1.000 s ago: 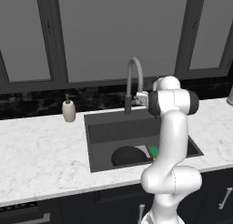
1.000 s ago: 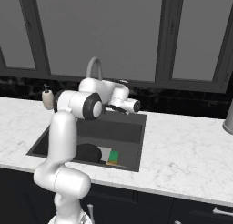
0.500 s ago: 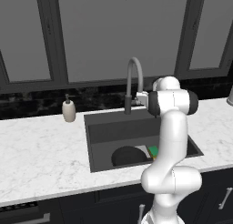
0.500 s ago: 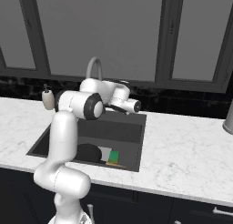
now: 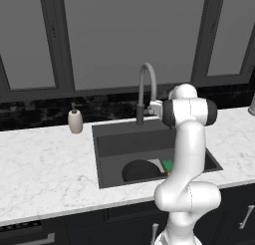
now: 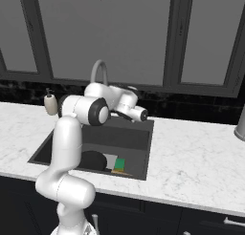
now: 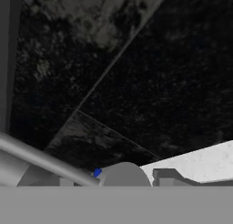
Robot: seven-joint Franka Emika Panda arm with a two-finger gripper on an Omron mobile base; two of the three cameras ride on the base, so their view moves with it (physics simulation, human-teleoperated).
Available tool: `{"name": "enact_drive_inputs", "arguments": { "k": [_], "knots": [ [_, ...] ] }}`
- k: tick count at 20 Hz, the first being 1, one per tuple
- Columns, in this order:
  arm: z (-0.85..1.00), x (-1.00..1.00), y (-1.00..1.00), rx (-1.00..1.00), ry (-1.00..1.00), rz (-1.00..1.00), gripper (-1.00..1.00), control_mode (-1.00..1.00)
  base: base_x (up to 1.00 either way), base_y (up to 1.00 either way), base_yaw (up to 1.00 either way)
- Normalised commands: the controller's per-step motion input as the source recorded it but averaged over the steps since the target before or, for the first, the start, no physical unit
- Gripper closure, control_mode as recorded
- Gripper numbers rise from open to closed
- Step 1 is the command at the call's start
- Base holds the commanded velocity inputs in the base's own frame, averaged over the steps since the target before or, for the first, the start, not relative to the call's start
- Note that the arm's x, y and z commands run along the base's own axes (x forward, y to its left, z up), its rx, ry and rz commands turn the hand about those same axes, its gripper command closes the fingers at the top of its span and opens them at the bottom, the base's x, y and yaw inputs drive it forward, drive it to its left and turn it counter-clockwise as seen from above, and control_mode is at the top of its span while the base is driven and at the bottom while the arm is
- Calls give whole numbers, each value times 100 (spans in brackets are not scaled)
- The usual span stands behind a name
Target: Pick the pan and sponge and place them into the sink. Then turn on the water.
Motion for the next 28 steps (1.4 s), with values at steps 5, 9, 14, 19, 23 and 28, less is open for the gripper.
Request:
{"name": "enact_drive_inputs", "arguments": {
  "k": [5, 9, 14, 19, 23, 28],
  "knots": [
    [0, 10, 0, 28, 4, -12, 100, -100, 0, 0, 0],
    [0, 18, -2, 28, 12, -10, 100, -100, 0, 0, 0],
    [0, 14, -8, 23, 14, -5, 100, -100, 0, 0, 0],
    [0, 3, -4, 9, 5, 0, 100, -100, 0, 0, 0],
    [0, 0, 0, 0, 0, 0, 100, -100, 0, 0, 0],
    [0, 0, 0, 0, 0, 0, 100, -100, 0, 0, 0]
  ]
}}
